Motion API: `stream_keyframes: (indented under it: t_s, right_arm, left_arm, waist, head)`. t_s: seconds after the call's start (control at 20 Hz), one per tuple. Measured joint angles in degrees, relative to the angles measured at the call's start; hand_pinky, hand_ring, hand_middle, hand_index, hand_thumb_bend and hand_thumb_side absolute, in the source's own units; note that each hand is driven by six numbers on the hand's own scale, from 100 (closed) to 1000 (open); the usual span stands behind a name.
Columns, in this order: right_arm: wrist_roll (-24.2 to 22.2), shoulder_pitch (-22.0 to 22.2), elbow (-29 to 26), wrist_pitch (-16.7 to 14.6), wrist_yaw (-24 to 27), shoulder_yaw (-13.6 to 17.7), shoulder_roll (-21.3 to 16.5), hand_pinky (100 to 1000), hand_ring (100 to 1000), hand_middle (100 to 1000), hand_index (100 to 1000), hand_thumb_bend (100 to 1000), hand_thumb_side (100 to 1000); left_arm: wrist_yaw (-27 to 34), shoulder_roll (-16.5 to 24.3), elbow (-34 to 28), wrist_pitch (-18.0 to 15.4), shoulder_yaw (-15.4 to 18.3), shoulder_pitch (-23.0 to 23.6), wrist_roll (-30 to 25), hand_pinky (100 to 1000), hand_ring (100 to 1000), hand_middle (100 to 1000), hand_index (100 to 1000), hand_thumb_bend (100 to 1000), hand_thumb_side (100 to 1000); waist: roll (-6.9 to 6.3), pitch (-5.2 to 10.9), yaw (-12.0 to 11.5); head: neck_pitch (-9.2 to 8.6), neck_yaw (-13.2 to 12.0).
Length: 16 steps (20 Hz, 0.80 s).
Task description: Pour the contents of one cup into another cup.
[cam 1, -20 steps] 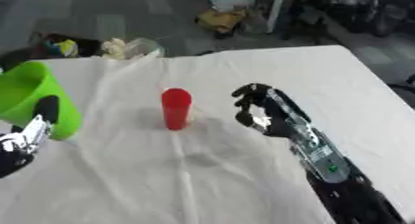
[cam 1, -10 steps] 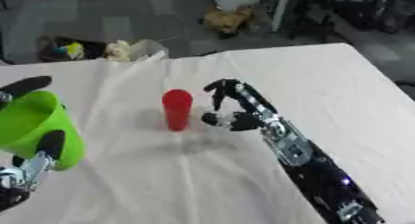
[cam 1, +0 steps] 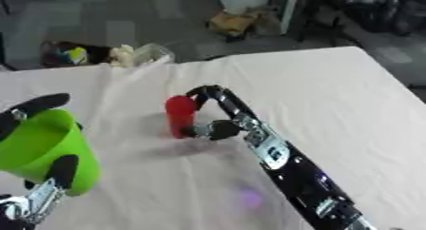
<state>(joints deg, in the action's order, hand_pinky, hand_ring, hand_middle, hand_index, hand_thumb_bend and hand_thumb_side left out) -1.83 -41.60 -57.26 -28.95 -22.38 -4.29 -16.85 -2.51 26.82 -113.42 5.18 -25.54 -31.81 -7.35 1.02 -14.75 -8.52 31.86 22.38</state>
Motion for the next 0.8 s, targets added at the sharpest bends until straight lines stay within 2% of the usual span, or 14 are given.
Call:
stream_keyframes:
  t_s: [0.4, 0.8]
  right_arm:
    - [-1.26, -1.04, 1.04, -0.76, -0.43, -0.03, 0.53, 853, 595, 551, 790, 793, 586]
    - [-0.98, -1.78, 2.21, -0.02, -0.55, 0.04, 1.03, 843, 573, 541, 785, 795, 604]
  left_arm:
    - [0.63, -0.24, 0.00, 0.03, -0.14, -0.20, -0.52, 203, 743, 657, 941, 100, 432]
    - [0.88, -0.65, 0.00, -0.03, -0.37, -0.35, -0.89, 204, 744, 658, 942, 100, 430]
  waist:
    - [0.10, -0.05, -0.65]
    - [-0.02, -0.09, -1.23]
  head:
    - [-0.21, -0.14]
    - [-0.21, -0.33]
